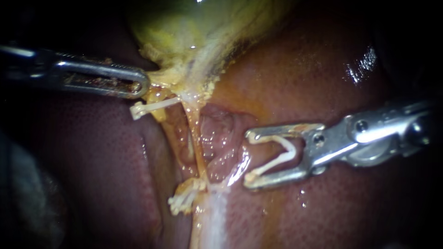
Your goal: Clipping first clip right tube
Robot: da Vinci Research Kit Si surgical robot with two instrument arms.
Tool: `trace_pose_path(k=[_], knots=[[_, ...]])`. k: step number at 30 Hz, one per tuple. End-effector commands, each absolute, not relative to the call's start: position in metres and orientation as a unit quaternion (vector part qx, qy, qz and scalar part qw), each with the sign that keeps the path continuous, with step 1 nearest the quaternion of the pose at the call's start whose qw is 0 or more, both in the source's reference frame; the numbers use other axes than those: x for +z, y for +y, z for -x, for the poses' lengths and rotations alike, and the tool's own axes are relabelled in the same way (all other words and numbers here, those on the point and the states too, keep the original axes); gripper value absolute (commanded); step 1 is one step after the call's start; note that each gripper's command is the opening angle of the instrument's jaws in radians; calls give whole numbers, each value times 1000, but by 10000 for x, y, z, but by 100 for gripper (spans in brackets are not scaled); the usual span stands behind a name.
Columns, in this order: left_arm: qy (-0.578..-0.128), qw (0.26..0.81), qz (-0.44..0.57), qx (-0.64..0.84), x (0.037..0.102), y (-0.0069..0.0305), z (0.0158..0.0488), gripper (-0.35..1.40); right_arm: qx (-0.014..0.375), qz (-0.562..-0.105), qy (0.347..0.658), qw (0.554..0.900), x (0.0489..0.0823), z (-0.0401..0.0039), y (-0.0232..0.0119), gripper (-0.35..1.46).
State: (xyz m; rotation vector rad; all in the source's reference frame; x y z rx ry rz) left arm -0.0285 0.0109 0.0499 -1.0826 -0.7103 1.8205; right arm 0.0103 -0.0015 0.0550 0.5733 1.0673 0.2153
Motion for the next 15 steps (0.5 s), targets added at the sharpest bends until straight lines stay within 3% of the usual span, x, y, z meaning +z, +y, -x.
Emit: trace_pose_path(k=[1, 15], knots=[[-286, 438, 436, 733, 499, 110, 286, -35, 106, -274, 501, 814, 553, -108, -17, 48], [-284, 439, 436, 733, 500, 109, 288, -35, 183, -325, 517, 770, 593, -166, -29, 48]])
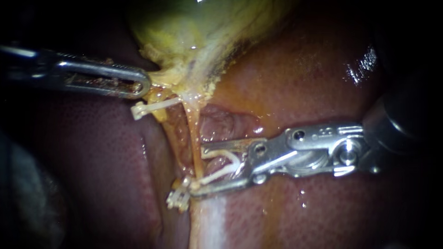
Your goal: Clipping first clip right tube
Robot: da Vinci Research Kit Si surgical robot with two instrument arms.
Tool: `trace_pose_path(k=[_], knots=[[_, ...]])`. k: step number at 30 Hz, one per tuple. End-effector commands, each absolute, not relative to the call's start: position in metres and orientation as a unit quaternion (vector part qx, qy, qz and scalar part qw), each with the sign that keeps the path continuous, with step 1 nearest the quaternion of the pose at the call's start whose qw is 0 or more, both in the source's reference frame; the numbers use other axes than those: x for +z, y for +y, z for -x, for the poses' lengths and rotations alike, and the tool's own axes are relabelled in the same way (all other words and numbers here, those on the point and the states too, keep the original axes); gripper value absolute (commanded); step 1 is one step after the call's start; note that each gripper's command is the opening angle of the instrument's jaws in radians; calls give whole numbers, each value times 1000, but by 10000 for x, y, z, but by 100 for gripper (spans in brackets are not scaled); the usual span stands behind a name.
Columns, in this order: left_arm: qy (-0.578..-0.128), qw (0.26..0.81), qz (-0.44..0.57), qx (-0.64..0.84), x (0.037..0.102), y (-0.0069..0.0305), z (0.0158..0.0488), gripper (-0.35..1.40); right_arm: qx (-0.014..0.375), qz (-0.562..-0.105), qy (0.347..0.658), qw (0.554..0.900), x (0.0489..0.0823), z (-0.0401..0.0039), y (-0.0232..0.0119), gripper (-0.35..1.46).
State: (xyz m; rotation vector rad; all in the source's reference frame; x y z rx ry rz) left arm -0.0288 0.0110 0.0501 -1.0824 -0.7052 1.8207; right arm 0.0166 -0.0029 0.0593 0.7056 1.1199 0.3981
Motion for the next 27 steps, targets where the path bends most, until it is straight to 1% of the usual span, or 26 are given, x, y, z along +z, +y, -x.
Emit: trace_pose_path(k=[1, 9, 13, 21, 27], knots=[[-284, 439, 436, 733, 501, 110, 288, -35, 188, -328, 519, 767, 594, -168, -29, 48], [-285, 439, 436, 733, 502, 109, 288, -35, 205, -341, 537, 743, 592, -175, -30, 48], [-285, 438, 436, 733, 503, 110, 288, -35, 208, -356, 540, 734, 585, -176, -35, 49], [-285, 438, 436, 733, 503, 110, 287, -35, 181, -388, 545, 721, 557, -173, -57, 48], [-285, 438, 436, 733, 504, 110, 287, -35, 165, -404, 549, 713, 543, -173, -61, 43]])
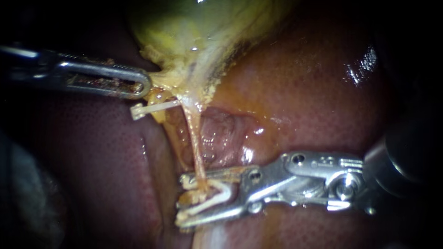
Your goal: Clipping first clip right tube
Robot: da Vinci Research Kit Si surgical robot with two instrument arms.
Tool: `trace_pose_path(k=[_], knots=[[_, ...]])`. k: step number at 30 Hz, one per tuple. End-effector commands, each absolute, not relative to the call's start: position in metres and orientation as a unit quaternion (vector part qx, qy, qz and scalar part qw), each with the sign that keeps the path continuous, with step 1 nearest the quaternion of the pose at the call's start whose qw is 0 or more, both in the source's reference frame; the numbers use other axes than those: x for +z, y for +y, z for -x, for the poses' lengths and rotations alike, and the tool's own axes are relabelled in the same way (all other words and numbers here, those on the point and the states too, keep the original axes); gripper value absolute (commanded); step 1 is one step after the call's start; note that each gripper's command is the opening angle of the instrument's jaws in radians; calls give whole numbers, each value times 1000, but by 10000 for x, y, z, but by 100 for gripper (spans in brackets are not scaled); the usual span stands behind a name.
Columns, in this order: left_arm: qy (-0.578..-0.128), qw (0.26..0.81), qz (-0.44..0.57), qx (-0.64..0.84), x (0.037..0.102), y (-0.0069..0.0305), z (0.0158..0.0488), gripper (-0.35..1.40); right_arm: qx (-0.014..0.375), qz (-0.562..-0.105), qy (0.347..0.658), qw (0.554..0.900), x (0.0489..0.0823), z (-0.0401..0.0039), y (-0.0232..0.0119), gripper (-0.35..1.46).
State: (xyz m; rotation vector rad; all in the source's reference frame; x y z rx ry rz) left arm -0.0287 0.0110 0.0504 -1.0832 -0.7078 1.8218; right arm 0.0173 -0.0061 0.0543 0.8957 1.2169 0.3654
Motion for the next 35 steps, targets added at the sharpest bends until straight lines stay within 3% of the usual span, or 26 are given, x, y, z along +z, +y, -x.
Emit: trace_pose_path(k=[1, 4, 15, 19, 35], knots=[[-285, 438, 436, 733, 504, 110, 287, -35, 163, -406, 549, 712, 542, -173, -61, 42], [-285, 438, 436, 733, 504, 110, 287, -35, 170, -411, 545, 711, 542, -173, -59, 38], [-285, 438, 436, 733, 504, 110, 287, -35, 206, -430, 528, 703, 544, -170, -56, -5], [-285, 438, 436, 733, 505, 111, 287, -35, 242, -459, 503, 692, 544, -166, -55, -35], [-284, 438, 436, 733, 507, 111, 287, -35, 250, -464, 490, 695, 550, -160, -55, -35]])
